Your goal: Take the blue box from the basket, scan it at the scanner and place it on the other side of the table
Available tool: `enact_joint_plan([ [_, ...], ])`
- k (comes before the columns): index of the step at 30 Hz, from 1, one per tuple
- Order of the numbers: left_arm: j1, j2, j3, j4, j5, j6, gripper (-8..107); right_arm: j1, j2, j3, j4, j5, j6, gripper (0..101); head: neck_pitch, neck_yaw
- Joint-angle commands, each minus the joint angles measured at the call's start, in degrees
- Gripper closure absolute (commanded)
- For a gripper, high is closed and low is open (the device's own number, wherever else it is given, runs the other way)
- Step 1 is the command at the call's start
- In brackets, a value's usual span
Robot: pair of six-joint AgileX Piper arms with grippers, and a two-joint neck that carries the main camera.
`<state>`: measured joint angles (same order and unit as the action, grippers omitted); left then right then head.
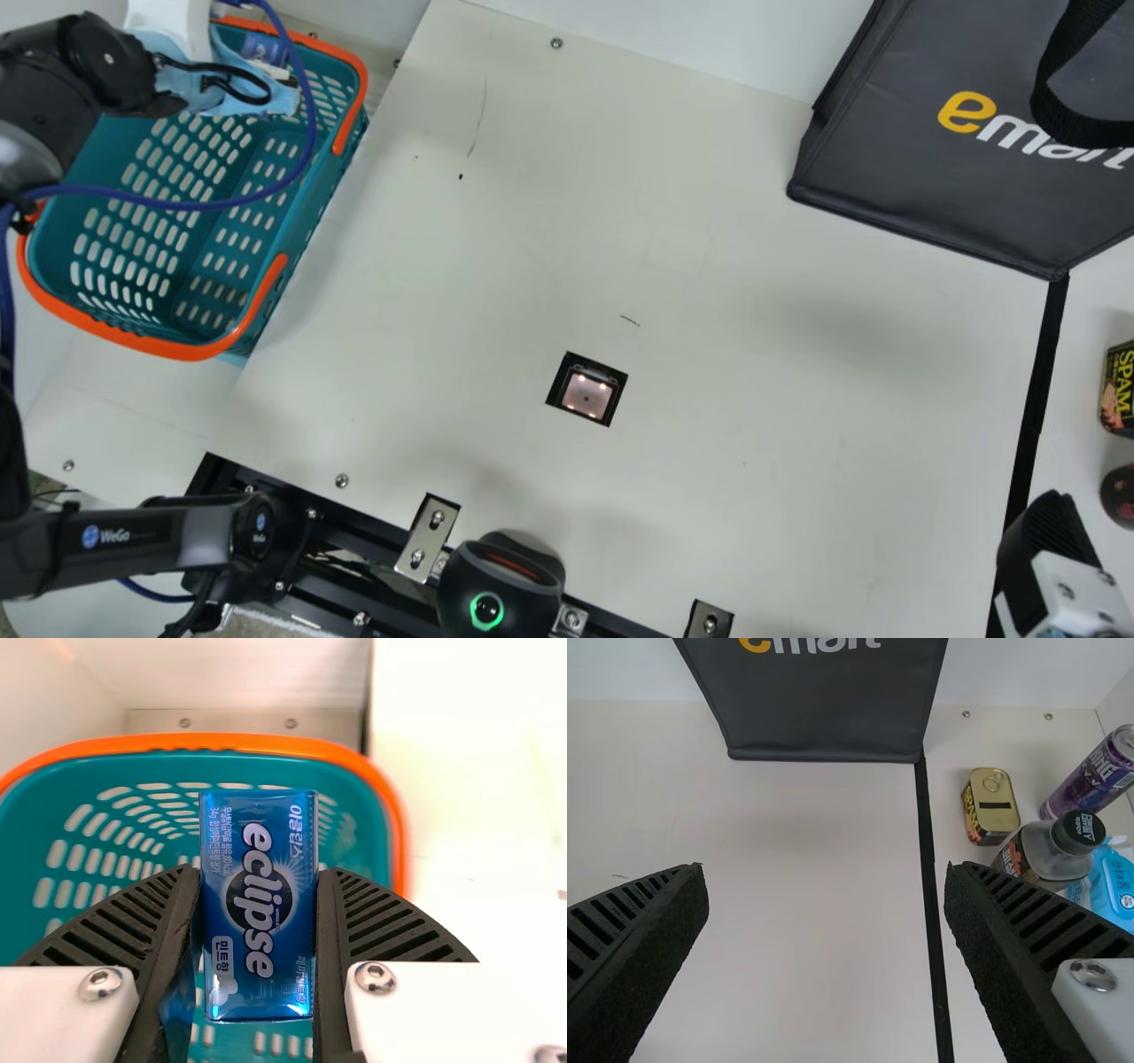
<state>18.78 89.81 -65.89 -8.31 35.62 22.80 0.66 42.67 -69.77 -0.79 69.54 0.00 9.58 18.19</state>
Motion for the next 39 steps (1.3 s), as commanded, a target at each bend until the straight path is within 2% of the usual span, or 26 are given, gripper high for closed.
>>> enact_joint_plan([
  [1, -2.9, -0.7, 0.3, 1.8, 0.3, -4.8, 107, 0.0, 0.0, 0.0, 0.0, 0.0, 0.0, 6, -1.7, 0.2],
  [21, -25.6, -3.8, 2.6, 18.1, 5.4, -35.9, 107, 0.0, 0.0, 0.0, 0.0, 0.0, 0.0, 6, -1.7, 0.2],
  [29, -33.5, -3.3, 3.9, 21.3, 7.5, -45.0, 107, 0.0, 0.0, 0.0, 0.0, -0.1, 0.0, 6, -1.7, 0.2],
  [39, -42.4, -2.1, 6.2, 22.1, 9.3, -54.0, 107, 0.0, 0.0, 0.0, 0.0, -0.1, 0.0, 6, -1.7, 0.2],
])
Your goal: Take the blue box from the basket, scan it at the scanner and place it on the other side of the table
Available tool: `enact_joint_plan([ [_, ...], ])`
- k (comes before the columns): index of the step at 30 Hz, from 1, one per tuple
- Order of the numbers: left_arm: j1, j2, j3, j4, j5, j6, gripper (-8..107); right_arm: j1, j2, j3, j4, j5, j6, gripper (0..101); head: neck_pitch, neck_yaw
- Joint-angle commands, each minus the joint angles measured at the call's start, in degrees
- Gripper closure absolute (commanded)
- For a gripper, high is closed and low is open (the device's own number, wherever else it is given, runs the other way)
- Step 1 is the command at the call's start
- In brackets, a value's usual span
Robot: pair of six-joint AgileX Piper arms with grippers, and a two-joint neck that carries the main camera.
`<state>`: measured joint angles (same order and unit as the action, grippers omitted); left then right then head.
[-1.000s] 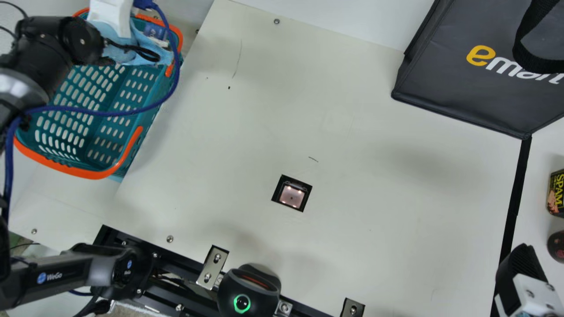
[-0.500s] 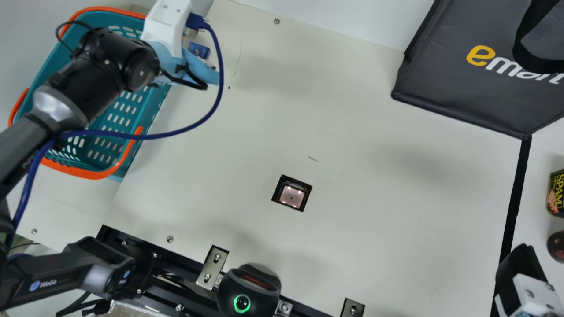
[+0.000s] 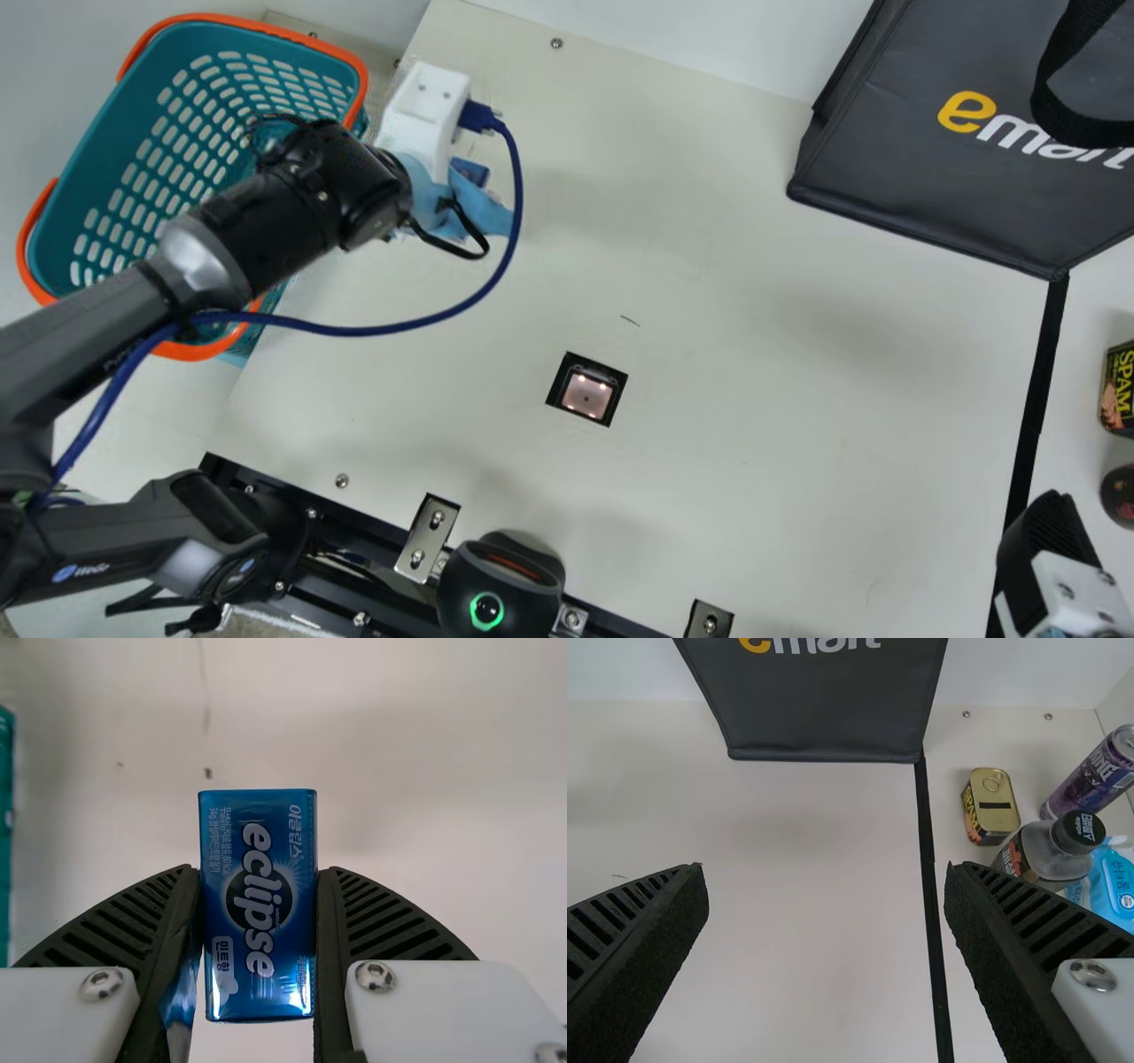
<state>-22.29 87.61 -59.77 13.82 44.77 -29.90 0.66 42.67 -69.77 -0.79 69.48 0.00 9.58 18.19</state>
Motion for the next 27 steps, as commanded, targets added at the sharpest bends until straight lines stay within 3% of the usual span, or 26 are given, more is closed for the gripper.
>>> enact_joint_plan([
  [1, -2.3, 0.3, 0.3, 0.0, 0.2, -2.1, 107, 0.0, 0.0, 0.0, 0.0, 0.0, 0.0, 6, -1.7, 0.2],
  [27, -21.8, 5.5, 1.7, -1.3, 0.5, -18.9, 107, 0.0, 0.0, 0.0, 0.0, 0.0, 0.0, 6, -1.7, 0.2],
])
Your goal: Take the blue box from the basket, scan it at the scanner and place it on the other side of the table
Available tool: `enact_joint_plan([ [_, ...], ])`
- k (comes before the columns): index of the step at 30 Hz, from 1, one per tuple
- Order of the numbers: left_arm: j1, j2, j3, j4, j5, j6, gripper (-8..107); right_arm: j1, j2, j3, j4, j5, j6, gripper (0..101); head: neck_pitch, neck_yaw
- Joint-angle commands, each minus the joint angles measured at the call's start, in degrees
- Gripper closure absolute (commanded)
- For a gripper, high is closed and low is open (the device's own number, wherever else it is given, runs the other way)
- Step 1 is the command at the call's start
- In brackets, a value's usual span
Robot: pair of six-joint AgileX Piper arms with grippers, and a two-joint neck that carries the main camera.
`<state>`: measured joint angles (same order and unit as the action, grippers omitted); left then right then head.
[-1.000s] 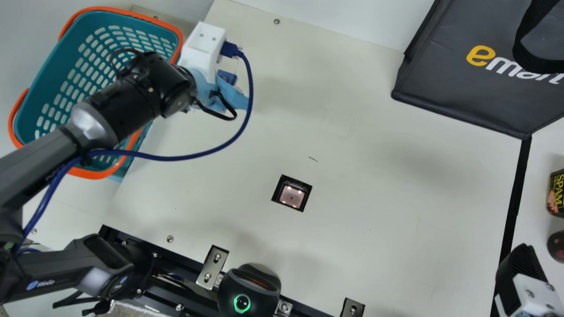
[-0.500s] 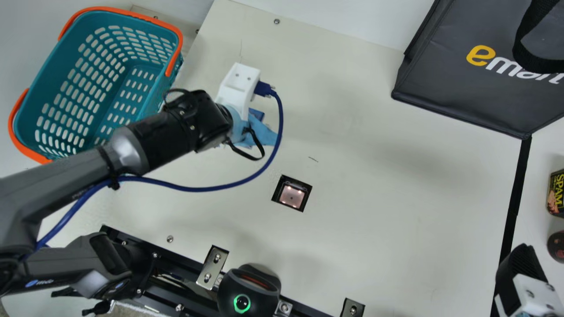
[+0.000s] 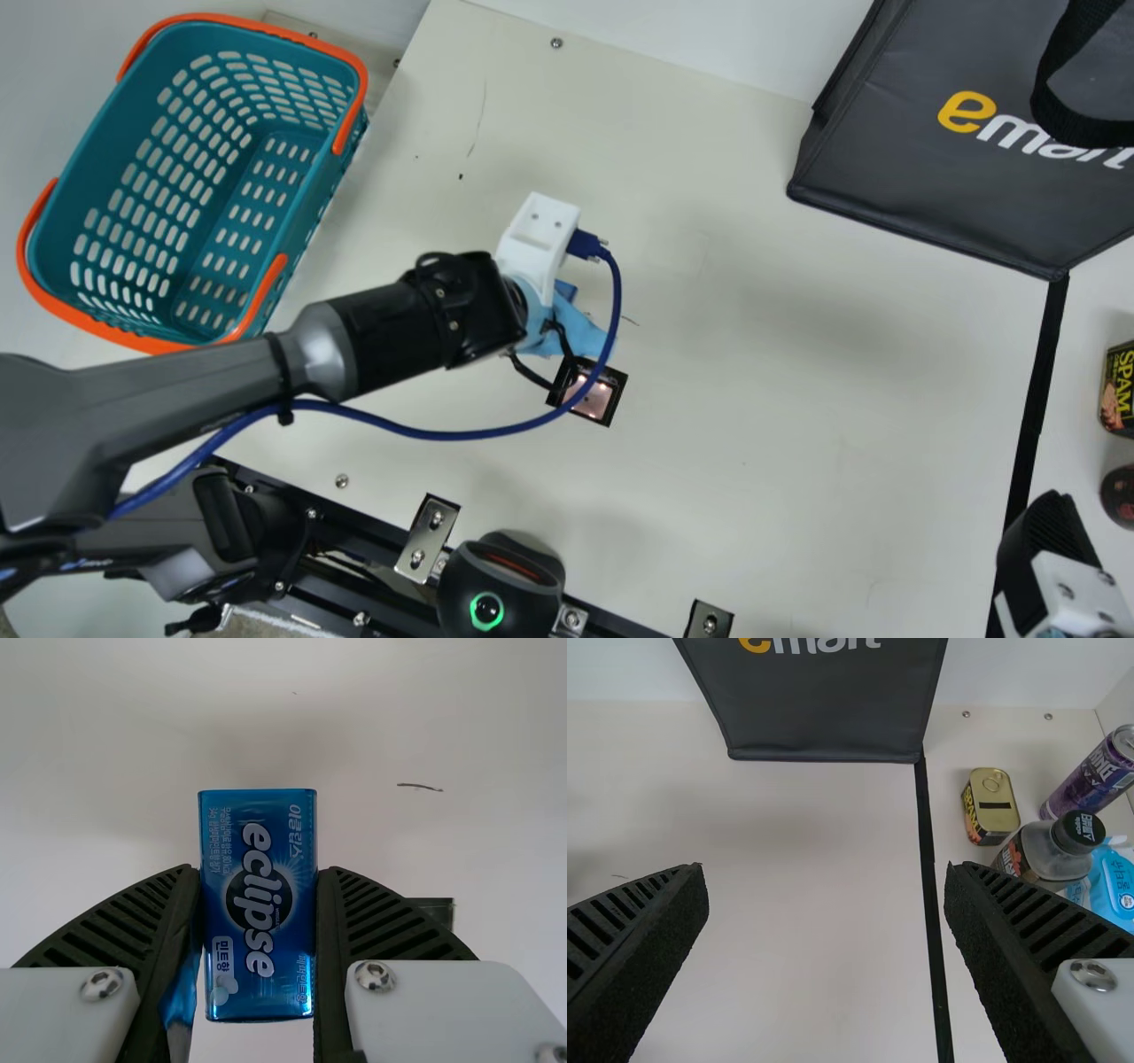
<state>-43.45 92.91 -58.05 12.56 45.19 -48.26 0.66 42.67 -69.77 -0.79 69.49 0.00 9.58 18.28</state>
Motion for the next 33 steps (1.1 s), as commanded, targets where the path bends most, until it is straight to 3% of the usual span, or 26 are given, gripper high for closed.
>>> enact_joint_plan([
  [1, -1.2, 0.4, -0.1, -0.1, 0.1, -1.0, 107, 0.0, 0.0, 0.0, 0.0, 0.0, 0.0, 6, -1.7, 0.1],
  [33, -9.7, 4.6, 0.5, -2.6, -3.0, -10.6, 107, 0.0, 0.0, 0.0, 0.0, 0.0, 0.0, 6, -1.7, 0.1],
])
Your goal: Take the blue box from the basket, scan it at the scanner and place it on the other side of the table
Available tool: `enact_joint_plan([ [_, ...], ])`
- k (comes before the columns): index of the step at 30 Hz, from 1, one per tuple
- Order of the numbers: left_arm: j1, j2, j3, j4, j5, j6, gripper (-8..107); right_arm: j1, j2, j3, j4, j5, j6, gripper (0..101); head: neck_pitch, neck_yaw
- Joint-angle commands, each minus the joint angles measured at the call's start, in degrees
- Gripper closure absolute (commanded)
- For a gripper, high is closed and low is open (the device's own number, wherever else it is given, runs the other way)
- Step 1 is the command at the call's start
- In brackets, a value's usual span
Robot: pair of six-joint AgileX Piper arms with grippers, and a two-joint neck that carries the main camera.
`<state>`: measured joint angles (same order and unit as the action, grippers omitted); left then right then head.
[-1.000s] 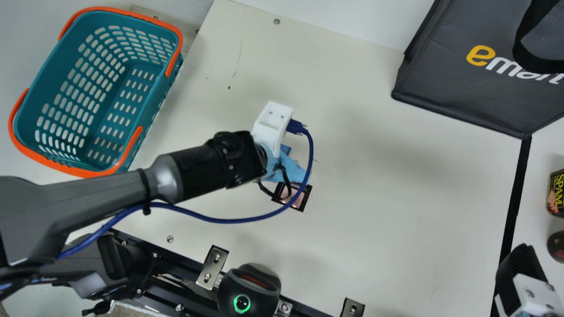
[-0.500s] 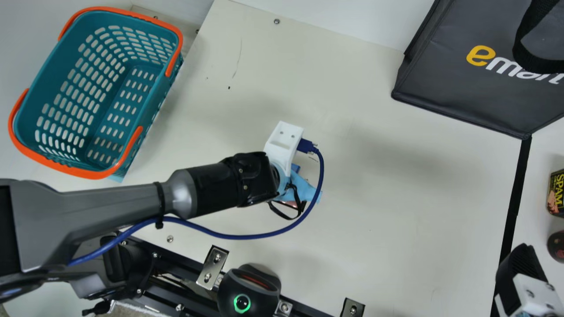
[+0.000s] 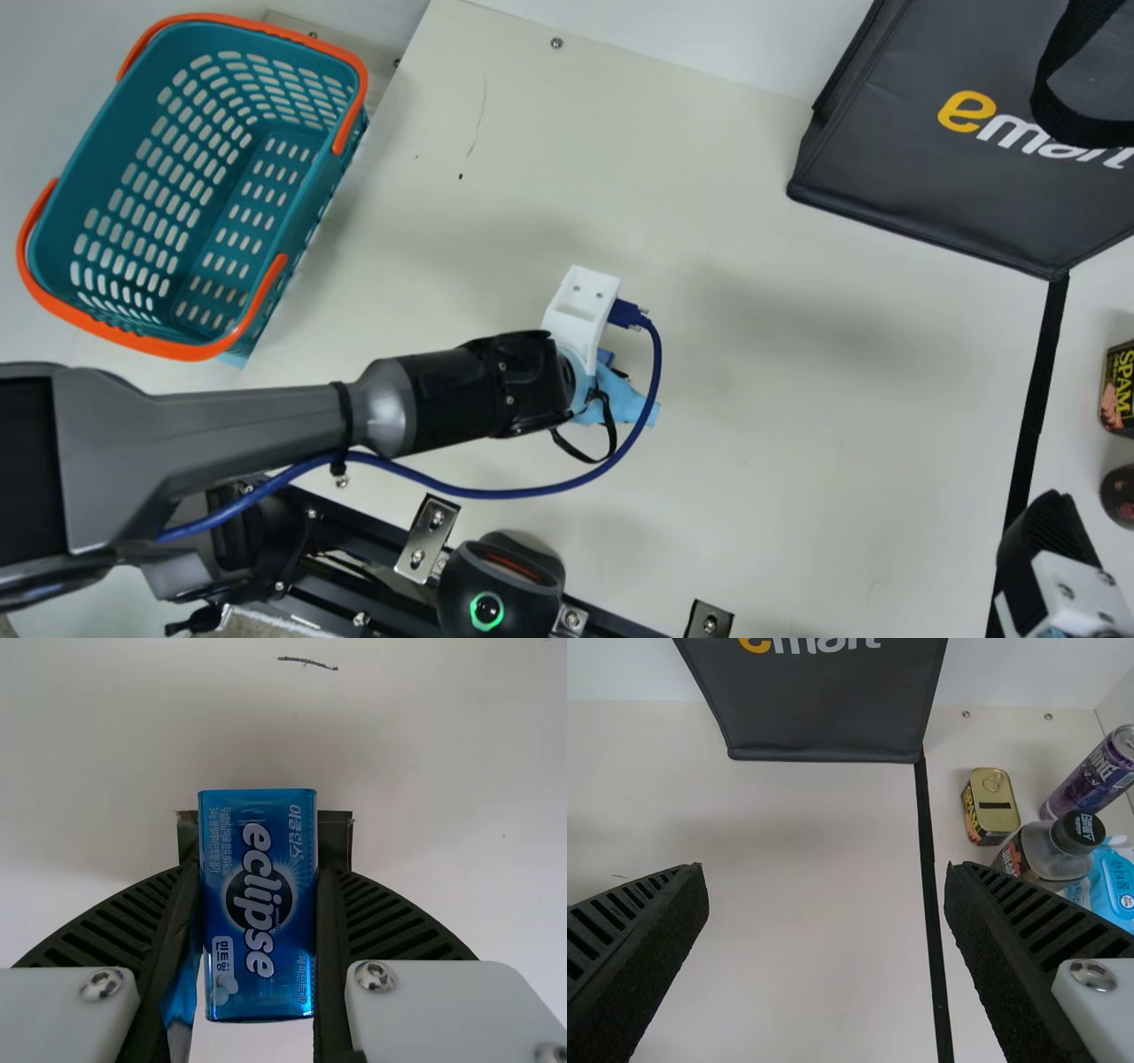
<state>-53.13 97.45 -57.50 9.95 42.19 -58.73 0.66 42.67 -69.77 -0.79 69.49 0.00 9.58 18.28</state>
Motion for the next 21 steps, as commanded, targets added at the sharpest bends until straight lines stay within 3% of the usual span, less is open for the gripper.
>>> enact_joint_plan([
  [1, -0.2, 0.3, -0.1, 0.1, -0.1, -0.3, 107, 0.0, 0.0, 0.0, 0.0, 0.0, 0.0, 6, -1.7, 0.1],
  [11, -1.6, 2.2, -2.6, -0.5, -0.2, -0.8, 107, 0.0, 0.0, 0.0, 0.0, 0.0, 0.0, 6, -1.7, 0.1],
  [21, -2.6, 7.4, -10.9, -0.2, 2.0, -1.0, 107, 0.0, 0.0, 0.0, 0.0, 0.0, 0.0, 6, -1.7, 0.1],
])
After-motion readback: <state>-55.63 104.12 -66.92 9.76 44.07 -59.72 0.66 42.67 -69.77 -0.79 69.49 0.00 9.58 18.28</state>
